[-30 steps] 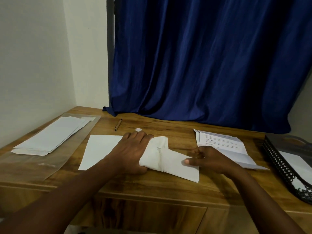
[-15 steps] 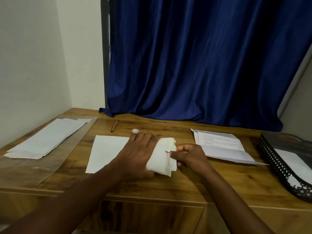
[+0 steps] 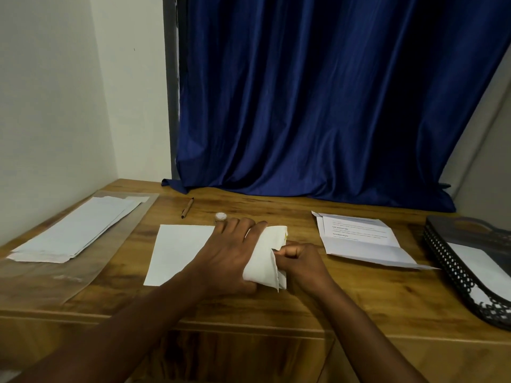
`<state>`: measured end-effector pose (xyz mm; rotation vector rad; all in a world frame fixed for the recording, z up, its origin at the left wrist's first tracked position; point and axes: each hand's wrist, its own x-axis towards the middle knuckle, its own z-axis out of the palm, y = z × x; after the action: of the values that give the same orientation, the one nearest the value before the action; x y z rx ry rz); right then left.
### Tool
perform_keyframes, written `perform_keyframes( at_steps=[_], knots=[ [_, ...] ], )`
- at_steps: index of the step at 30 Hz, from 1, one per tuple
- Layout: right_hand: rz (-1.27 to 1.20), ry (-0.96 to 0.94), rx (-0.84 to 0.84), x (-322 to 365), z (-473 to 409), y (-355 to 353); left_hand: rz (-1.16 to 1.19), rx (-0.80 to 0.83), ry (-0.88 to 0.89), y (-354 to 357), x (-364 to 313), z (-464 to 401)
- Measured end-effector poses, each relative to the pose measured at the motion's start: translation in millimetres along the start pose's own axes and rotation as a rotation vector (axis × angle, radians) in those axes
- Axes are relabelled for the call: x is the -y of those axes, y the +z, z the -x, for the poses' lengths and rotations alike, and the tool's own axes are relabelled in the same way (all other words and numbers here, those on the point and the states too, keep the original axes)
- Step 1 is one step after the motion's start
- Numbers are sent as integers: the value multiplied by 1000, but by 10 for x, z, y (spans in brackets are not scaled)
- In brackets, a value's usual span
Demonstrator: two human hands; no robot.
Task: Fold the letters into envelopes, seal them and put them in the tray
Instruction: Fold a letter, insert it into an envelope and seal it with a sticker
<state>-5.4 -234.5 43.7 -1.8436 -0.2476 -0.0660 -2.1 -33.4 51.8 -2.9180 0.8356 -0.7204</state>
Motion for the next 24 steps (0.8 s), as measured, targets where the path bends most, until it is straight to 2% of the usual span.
perform_keyframes(
  at_steps=[11,15,18,21,24],
  knots=[
    [165,-94,22,-50,-31,28,7,-15,-1,-17,26,39],
    [367,-155,146,-4,25,-54,2,-7,4,-36,64,59],
    [504,-167,98,2,9,-129,7,22,-3,-31,79,54],
    [461,-142,50,23,14,-152,21,53,-29,-10,88,54],
    [225,-64,-2,-27,-3,-146,49,121,-79,-14,95,44]
  ],
)
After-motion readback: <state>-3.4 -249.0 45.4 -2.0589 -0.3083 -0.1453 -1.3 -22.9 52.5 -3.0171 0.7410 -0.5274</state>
